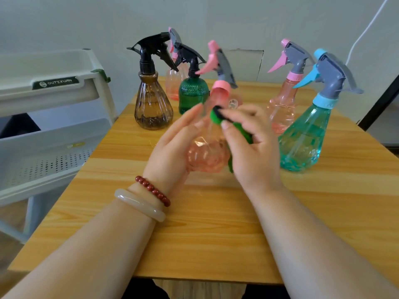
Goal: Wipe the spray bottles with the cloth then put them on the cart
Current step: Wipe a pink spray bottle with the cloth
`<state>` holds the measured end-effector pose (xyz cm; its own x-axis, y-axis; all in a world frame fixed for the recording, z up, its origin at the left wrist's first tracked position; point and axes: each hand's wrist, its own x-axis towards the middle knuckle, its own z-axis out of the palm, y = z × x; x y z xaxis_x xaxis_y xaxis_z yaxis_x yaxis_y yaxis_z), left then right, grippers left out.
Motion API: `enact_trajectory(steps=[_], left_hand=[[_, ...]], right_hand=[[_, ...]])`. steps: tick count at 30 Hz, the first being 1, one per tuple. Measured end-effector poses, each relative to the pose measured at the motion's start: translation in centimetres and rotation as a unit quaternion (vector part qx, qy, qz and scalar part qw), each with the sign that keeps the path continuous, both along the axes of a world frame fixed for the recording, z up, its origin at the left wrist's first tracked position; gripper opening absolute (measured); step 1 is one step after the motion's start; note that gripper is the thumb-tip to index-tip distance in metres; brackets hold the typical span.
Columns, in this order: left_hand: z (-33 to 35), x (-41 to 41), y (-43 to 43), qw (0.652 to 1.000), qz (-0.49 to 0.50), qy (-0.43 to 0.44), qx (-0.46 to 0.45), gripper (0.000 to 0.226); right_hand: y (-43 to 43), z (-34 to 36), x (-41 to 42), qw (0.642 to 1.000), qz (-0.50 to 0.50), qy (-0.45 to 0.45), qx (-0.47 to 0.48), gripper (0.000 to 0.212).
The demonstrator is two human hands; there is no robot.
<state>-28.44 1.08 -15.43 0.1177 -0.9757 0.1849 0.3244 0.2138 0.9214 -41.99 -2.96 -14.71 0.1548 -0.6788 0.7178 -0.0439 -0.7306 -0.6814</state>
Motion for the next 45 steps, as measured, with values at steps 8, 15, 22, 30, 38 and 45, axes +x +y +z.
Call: enact_trajectory(steps=[8, 15, 22, 30, 38, 45], left_hand=[[-0.7, -0.2, 0.2, 0.995, -0.013, -0.100, -0.010, 0.059], [-0.5, 0.5, -0.3, 0.999, 0.032, 0.009, -0.005, 0.061], [-0.1, 0.9, -0.4, 0.996, -0.001, 0.085, 0.002, 0.048], [-0.4, 0.5, -0.2, 0.999, -0.008, 0.045, -0.011, 0.067], [0.2, 0.5, 0.0, 0.997, -0.022, 0.066, -0.042, 0.060], [0.1, 0.0, -0.1, 0.998, 0.007, 0.034, -0.057, 0.049]], right_hand=[[-1.2, 0.1, -0.1, 0.991, -0.090, -0.057, 0.082, 0.023], [0.8, -0.1, 0.4, 0.999, 0.040, 0.017, -0.010, 0.024], [1.1, -0.8, 1.6, 0.997, -0.013, 0.049, -0.062, 0.022], [0.9, -0.6, 0.9, 0.997, -0.025, 0.026, -0.069, 0.023], [0.6, -0.6, 0.9, 0.969, -0.040, 0.079, -0.233, 0.021], [0.9, -0.9, 1.7, 0.984, -0.099, 0.032, -0.147, 0.024]])
